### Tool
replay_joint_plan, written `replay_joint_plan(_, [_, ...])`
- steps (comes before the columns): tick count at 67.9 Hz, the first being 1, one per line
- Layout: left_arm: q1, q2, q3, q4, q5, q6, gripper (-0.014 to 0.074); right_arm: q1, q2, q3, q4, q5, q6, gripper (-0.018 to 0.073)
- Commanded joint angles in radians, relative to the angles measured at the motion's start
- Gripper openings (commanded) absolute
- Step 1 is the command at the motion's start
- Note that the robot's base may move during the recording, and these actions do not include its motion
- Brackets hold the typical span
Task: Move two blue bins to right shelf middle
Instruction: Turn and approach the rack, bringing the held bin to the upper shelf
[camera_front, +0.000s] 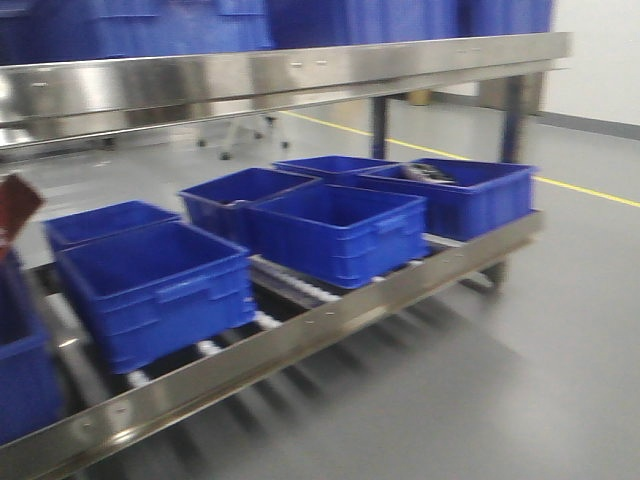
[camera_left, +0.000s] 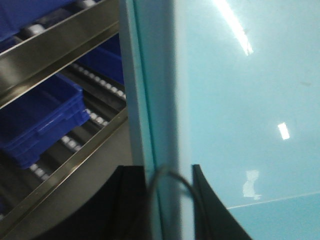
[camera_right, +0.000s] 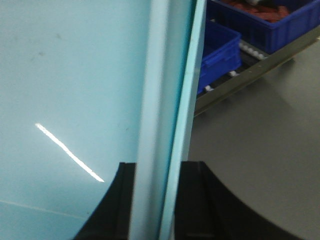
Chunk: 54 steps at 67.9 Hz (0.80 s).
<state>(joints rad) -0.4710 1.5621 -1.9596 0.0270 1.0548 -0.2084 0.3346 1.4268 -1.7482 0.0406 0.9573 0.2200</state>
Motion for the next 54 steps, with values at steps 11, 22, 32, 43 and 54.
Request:
replay_joint_plan(11, [-0.004,-0.028,-0.02,-0.013,-0.086,0.014,-0.0111,-0.002,-0.014,-0.015,-0.011,-0.076,-0.001,-0.0154])
replay_joint_plan(22, [-0.004,-0.028,-0.02,-0.013,-0.086,0.014,-0.0111,-0.002,-0.014,-0.015,-0.011,-0.076,-0.001,-0.0154])
replay_joint_plan(32, [-0.004,-0.028,-0.02,-0.013,-0.086,0.014,-0.0111,-0.002,-0.014,-0.015,-0.011,-0.076,-0.001,-0.0154])
replay_joint_plan(43, [-0.004,-0.028,-0.02,-0.013,-0.086,0.014,-0.0111,-0.002,-0.014,-0.015,-0.011,-0.076,-0.001,-0.0154])
replay_joint_plan(54, [-0.004,-0.028,-0.02,-0.013,-0.086,0.014,-0.0111,-0.002,-0.014,-0.015,-0.011,-0.076,-0.001,-0.0154])
